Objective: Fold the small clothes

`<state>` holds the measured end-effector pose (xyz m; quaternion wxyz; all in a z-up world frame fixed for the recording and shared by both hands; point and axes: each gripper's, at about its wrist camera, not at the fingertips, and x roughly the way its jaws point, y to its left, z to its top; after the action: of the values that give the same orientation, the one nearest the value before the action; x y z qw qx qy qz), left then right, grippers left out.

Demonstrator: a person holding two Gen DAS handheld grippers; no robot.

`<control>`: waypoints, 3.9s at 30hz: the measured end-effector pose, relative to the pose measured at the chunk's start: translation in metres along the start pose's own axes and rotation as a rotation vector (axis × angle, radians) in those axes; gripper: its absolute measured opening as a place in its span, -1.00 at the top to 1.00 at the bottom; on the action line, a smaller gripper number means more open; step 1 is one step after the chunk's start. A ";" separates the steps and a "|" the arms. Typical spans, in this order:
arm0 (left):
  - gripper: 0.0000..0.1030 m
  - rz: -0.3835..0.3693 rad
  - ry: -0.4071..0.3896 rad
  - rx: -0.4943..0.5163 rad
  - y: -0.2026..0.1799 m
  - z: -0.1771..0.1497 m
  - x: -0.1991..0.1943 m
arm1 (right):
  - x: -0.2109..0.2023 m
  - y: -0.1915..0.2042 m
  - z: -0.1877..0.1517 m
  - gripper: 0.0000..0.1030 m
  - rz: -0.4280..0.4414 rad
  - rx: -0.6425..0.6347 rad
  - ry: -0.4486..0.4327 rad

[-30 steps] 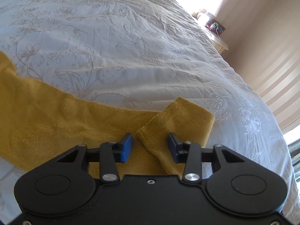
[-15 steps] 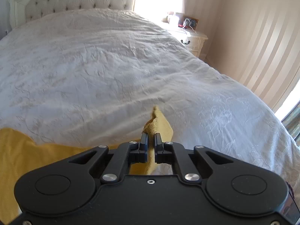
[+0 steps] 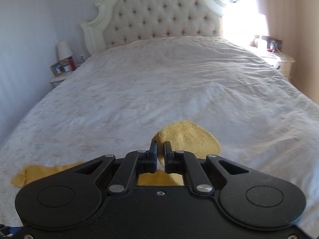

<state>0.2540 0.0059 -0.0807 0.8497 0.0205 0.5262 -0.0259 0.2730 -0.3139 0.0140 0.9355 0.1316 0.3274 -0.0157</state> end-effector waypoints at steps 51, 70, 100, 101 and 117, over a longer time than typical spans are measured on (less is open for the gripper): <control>-0.05 -0.142 0.020 0.187 -0.029 0.066 0.163 | 0.053 0.001 -0.165 0.13 0.020 0.050 0.381; 0.91 -0.078 -0.218 0.137 -0.006 0.099 0.087 | 0.061 -0.017 -0.167 0.13 0.014 0.116 0.384; -0.91 0.170 -0.038 -0.009 0.046 0.092 0.191 | 0.202 -0.112 -0.104 -0.57 -0.204 0.115 0.407; -0.94 0.168 -0.037 -0.005 0.047 0.093 0.192 | 0.205 -0.118 -0.104 -0.66 -0.226 0.125 0.413; -0.96 -0.020 0.005 0.034 0.050 0.066 0.140 | 0.128 -0.095 -0.118 -0.79 -0.156 0.101 0.368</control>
<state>0.3785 0.0484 -0.1766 0.8477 0.0298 0.5279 -0.0435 0.2912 -0.3677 -0.1757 0.8481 0.1533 0.5008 -0.0800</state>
